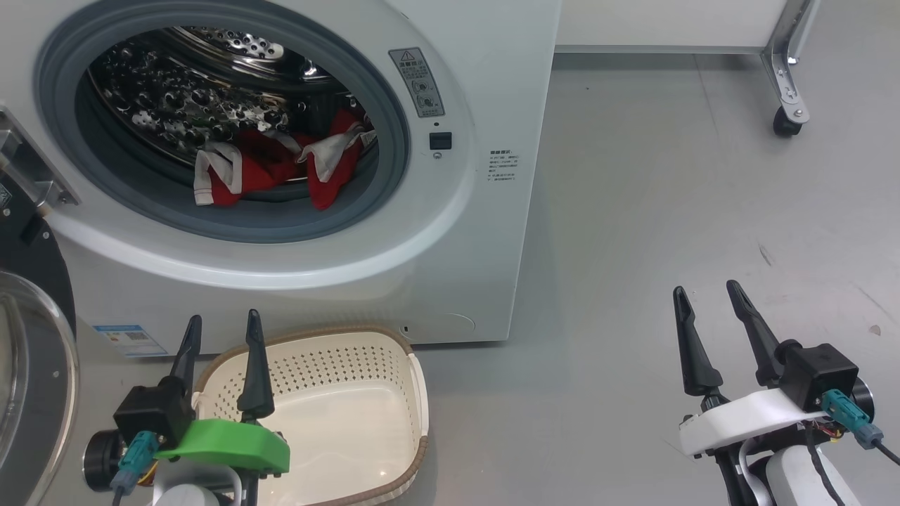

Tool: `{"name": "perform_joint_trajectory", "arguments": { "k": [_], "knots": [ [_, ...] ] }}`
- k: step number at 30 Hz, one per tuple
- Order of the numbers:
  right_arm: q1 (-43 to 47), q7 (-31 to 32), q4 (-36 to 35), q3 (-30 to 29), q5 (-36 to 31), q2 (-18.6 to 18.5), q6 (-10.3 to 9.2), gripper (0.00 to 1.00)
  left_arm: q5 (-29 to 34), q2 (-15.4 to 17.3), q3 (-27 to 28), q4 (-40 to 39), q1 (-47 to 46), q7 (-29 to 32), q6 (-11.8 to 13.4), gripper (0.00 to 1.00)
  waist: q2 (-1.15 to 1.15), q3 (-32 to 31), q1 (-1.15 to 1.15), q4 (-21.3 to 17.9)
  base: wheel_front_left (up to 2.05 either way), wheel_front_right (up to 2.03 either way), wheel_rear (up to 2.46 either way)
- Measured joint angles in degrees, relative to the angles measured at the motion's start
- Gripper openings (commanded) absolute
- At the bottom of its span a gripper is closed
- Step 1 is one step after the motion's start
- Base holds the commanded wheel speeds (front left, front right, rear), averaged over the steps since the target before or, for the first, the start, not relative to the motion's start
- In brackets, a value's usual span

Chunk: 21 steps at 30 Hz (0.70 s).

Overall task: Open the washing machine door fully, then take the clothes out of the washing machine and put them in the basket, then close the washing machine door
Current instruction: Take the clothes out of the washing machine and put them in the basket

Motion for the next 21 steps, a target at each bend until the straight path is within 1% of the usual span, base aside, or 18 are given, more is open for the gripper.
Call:
{"name": "perform_joint_trajectory", "arguments": {
  "k": [21],
  "knots": [
    [0.0, 0.0, 0.2, 0.0, -0.4, 0.0, 0.01, 1.0, 0.0, 0.0, 0.0, 0.3, 0.0, 0.0, 0.0, 1.0, 0.0, -0.3, 0.0, 0.0, 0.0, 0.0, 0.0]
  ]
}}
